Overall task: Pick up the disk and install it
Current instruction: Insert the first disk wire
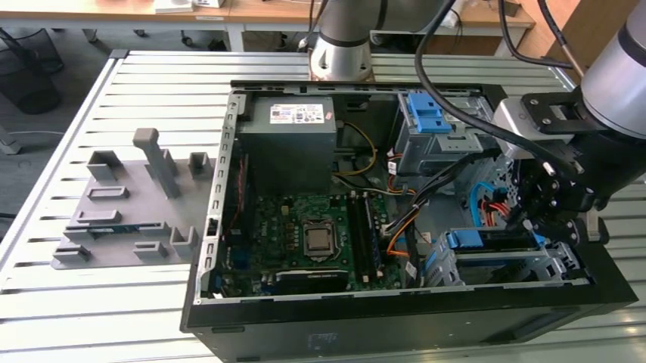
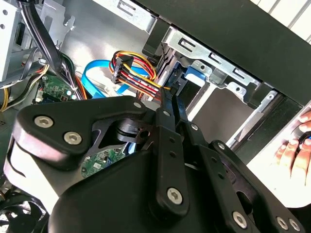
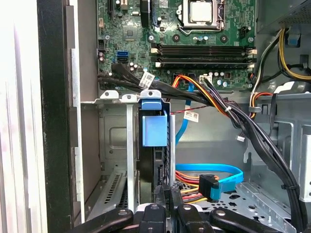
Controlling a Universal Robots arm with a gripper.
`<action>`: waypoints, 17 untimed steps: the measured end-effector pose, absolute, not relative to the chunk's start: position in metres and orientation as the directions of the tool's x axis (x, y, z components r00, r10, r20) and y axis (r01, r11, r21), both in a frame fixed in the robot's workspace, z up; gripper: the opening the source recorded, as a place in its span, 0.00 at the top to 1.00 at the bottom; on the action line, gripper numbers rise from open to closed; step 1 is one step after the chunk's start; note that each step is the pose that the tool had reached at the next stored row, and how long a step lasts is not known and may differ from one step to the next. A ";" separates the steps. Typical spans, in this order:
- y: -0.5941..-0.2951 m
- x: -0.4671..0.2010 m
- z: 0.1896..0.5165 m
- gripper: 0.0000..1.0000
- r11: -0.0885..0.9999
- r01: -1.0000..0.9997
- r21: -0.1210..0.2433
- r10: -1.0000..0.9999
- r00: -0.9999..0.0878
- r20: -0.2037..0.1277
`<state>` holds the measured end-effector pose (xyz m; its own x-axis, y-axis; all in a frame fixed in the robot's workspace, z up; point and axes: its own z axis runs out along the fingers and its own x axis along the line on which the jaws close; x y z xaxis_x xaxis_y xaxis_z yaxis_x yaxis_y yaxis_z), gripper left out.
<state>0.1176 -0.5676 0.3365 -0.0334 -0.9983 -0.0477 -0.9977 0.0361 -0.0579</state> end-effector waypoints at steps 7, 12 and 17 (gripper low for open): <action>-0.568 0.118 0.336 0.84 0.037 -0.998 -0.058 -0.998 -0.034 -0.048; -0.570 0.118 0.336 0.84 0.039 -0.998 -0.058 -0.998 -0.037 -0.049; -0.570 0.118 0.336 0.84 0.039 -0.998 -0.058 -0.998 -0.037 -0.049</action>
<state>0.1175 -0.5696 0.3357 -0.0366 -0.9981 -0.0493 -0.9975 0.0395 -0.0578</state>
